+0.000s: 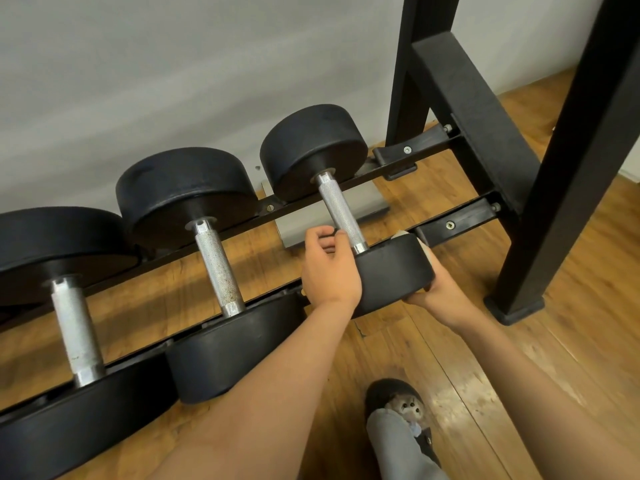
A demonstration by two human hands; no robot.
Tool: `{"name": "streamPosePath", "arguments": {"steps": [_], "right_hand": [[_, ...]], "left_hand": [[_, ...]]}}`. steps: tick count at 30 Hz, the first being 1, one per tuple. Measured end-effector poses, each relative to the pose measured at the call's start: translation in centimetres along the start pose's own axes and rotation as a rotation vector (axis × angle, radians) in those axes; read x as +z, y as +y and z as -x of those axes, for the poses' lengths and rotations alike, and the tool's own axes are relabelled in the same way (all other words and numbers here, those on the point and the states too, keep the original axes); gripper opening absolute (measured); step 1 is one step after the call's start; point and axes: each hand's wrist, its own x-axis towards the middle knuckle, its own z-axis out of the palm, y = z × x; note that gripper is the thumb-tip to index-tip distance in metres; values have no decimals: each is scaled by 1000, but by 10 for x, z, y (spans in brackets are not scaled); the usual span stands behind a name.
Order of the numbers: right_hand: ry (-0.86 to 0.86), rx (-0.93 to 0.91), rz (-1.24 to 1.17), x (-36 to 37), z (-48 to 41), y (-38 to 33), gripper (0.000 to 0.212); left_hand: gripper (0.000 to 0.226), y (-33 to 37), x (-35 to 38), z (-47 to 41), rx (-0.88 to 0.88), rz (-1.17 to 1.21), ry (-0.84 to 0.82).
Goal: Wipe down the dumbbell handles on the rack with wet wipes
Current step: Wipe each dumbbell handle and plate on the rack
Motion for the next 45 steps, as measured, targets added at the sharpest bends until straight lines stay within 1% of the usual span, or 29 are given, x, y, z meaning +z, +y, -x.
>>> {"name": "streamPosePath", "arguments": {"steps": [5, 7, 9, 11, 12, 15, 16, 18, 19, 20, 22, 23, 24, 27, 28, 30, 33, 34, 36, 38, 39, 41, 42, 43, 45], "right_hand": [[25, 31, -101, 6, 3, 2, 93], [49, 37, -97, 5, 13, -2, 95], [73, -8, -57, 6, 27, -10, 101], [88, -95, 63, 10, 42, -22, 108], [92, -161, 187, 13, 49, -30, 110], [129, -393, 737, 31, 59, -56, 111], [131, -470, 868, 38, 61, -63, 110], [47, -584, 1024, 49, 63, -68, 106], [11, -619, 1077, 50, 63, -66, 103], [11, -616, 1103, 50, 63, -66, 101], [102, -517, 1074, 50, 64, -67, 99], [130, -479, 1058, 53, 65, -68, 99], [125, -479, 1064, 57, 66, -69, 98], [14, -604, 1155, 56, 69, -69, 95], [24, -603, 1154, 53, 68, -70, 93], [77, -539, 1118, 51, 68, -71, 91], [67, -545, 1015, 55, 67, -70, 76], [39, -543, 949, 52, 66, -72, 73], [-16, -513, 794, 42, 65, -80, 75], [-51, -477, 578, 36, 65, -87, 77], [-51, -467, 443, 36, 65, -89, 73], [5, -449, 169, 37, 66, -90, 59], [54, -425, 71, 36, 65, -90, 52], [123, -413, 33, 34, 61, -89, 45], [273, -423, 85, 29, 48, -88, 33]], "left_hand": [[15, 1, -1, 0, -2, -3, -5], [14, 1, -1, 1, -2, 2, -9], [12, 1, -2, 1, -3, 10, -11], [11, 2, -4, 3, -2, 18, -24], [11, 2, -4, 3, -1, 22, -36], [9, 1, -11, 4, -14, 44, -87], [9, 1, -15, 5, -14, 56, -112], [15, 0, -25, 13, 18, 60, -162], [21, 0, -31, 19, 53, 45, -173], [27, -1, -37, 24, 102, 23, -172], [35, -5, -47, 38, 187, -25, -140], [38, -9, -51, 48, 217, -42, -123], [41, -15, -52, 58, 242, -47, -119], [50, -34, -51, 88, 271, -48, -152], [54, -40, -51, 93, 278, -63, -164], [59, -46, -49, 97, 296, -104, -178], [64, -39, -45, 86, 405, -174, -185], [65, -35, -43, 80, 468, -200, -202], [66, -28, -41, 69, 592, -243, -278], [65, -26, -40, 59, 656, -265, -338], [65, -26, -40, 55, 664, -276, -352], [64, -29, -41, 52, 683, -302, -357], [63, -31, -40, 50, 716, -321, -345], [63, -34, -39, 48, 770, -350, -320], [60, -39, -35, 45, 874, -397, -267]]}}
